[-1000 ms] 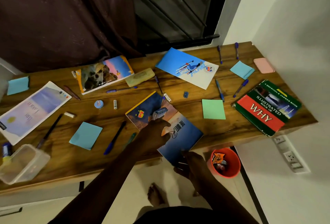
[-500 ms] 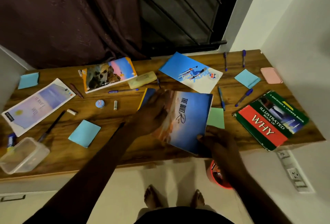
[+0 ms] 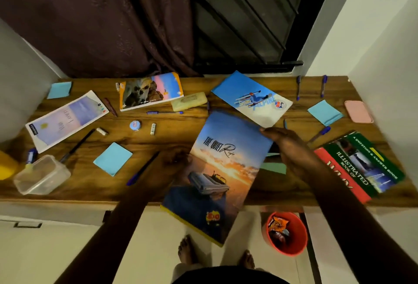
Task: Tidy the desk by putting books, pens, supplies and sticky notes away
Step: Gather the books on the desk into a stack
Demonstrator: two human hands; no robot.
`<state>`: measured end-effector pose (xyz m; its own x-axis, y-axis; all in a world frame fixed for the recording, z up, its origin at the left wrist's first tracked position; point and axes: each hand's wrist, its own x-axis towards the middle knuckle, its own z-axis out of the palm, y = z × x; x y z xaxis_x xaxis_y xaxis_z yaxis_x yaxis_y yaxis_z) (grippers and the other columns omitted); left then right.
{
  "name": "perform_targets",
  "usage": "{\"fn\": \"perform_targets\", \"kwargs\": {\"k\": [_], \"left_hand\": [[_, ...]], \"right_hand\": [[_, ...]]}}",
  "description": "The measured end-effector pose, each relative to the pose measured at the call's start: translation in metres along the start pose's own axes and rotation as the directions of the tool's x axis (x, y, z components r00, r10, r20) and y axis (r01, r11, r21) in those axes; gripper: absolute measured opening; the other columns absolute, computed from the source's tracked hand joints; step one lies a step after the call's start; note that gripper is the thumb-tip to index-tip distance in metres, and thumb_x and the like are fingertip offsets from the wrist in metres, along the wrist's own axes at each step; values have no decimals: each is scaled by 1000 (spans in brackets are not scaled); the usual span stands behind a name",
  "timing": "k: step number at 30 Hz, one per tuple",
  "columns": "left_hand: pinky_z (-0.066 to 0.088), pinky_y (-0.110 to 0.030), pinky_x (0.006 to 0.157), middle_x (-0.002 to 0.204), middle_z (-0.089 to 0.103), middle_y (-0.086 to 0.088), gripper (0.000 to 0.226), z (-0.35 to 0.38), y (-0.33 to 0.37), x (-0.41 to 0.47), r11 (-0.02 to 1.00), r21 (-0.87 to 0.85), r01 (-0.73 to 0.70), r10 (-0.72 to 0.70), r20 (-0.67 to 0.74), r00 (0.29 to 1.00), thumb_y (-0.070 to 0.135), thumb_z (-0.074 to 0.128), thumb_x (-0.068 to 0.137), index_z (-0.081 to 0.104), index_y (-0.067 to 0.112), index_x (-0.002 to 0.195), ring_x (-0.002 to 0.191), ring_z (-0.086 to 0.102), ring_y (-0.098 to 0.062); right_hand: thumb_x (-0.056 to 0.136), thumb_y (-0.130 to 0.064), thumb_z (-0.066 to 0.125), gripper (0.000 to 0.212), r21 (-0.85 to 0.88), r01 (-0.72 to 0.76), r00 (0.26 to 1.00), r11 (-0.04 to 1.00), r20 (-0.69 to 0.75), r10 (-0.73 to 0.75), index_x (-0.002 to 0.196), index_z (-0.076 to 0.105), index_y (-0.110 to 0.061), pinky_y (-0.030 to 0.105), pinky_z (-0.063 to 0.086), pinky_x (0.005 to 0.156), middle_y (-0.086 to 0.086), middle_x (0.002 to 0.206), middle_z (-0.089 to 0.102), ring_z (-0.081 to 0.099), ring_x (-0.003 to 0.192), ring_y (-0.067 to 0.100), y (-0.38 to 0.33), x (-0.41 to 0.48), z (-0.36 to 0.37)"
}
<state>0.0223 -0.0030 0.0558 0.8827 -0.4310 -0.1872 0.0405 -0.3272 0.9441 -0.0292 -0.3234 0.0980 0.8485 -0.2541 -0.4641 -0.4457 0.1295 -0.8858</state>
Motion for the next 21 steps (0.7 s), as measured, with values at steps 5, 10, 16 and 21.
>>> {"fn": "perform_targets", "kwargs": {"k": [5, 10, 16, 21], "left_hand": [[61, -31, 73, 106, 76, -2, 20, 12, -60, -36, 929, -322, 184, -283, -292, 914, 4, 64, 95, 69, 9, 115, 100, 73, -25], [58, -52, 89, 110, 71, -8, 25, 24, -71, -43, 879, -395, 266, -423, -392, 817, 1, 60, 97, 66, 24, 101, 103, 69, -29], [58, -51, 88, 91, 69, -1, 26, 30, -76, -30, 935, -23, 354, -318, -499, 807, 7, 65, 94, 60, 28, 80, 90, 68, -24], [59, -41, 76, 86, 72, -3, 21, 29, -82, -17, 905, 264, 333, -188, -453, 871, 9, 67, 93, 61, 23, 77, 80, 70, -23]], "right_hand": [[91, -20, 74, 21, 0, -90, 990, 996, 113, 89, 112, 72, -19, 48, 55, 95, 5, 106, 79, 74, 100, 26, 55, 27, 41], [88, -5, 76, 34, -173, -117, 978, 978, 150, 144, 119, 70, -17, 47, 60, 93, 5, 117, 74, 71, 108, 24, 101, 42, 69], [79, -3, 79, 36, -497, 41, 999, 867, 24, -33, 108, 72, -24, 46, 62, 87, -1, 108, 76, 71, 100, 18, 120, 45, 77], [84, -5, 75, 31, -660, 120, 985, 741, -12, -170, 114, 72, -13, 24, 53, 84, 2, 112, 74, 69, 101, 19, 119, 39, 76]]}}
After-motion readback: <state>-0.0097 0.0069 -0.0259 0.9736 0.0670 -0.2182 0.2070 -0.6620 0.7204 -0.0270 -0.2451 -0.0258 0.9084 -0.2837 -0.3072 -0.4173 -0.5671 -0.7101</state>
